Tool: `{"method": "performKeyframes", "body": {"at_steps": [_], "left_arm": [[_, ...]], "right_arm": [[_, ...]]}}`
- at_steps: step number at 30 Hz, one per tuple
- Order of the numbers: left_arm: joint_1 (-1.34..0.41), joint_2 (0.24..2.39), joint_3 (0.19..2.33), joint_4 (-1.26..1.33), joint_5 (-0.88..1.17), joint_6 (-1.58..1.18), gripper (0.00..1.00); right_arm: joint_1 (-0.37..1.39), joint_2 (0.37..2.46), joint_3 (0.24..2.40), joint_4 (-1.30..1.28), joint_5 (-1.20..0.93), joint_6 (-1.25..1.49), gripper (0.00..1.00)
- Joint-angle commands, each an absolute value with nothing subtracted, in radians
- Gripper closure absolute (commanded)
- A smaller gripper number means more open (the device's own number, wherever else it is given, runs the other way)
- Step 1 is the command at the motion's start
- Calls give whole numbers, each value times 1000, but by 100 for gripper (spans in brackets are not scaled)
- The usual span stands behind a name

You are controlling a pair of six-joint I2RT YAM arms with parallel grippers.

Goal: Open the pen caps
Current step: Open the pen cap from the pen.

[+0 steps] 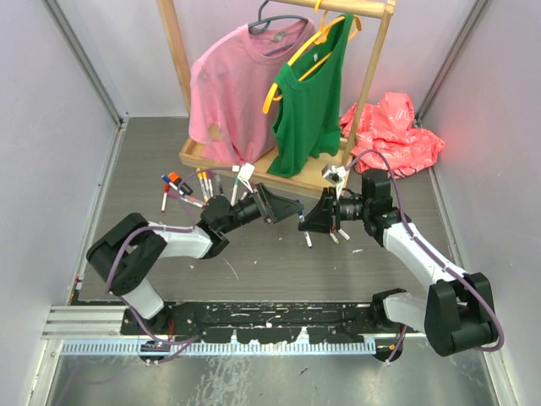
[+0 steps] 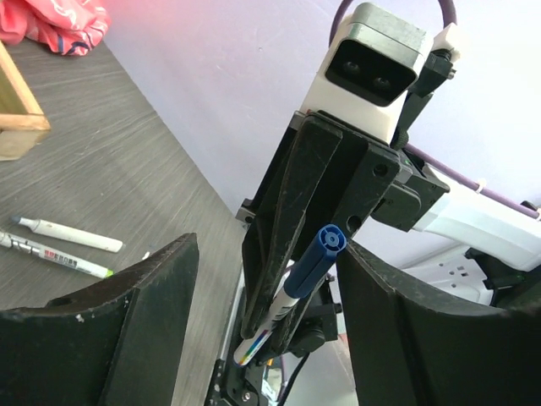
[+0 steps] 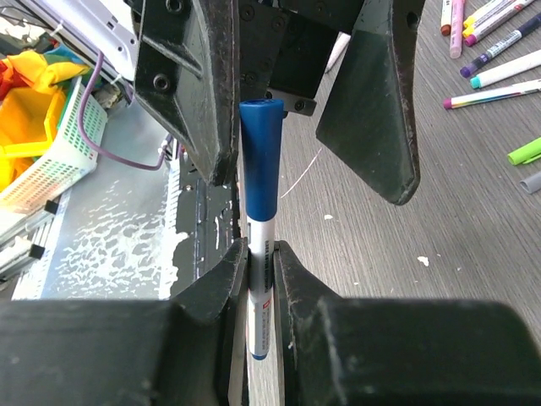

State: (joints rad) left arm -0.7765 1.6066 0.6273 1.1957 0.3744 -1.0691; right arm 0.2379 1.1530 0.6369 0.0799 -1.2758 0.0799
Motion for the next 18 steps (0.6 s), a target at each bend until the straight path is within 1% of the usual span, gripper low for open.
{"method": "performKeyframes", "body": {"at_steps": [1,6,14,18], "left_arm": [[-775,1658,673,1392,413,-1139,35],[-775,1674,661,1401,388,-1122,43],[-778,1652,649,1331,384,-1067,66],[-791,1623,650,1254,378,-1011,75]], "right_arm": [[234,1162,676,96,-1305,59,99],[235,1165,676,93,-1303,59,99],[234,1175,679,77,-1285,55,99],[235,1183,684,68,-1283,56,99]]}}
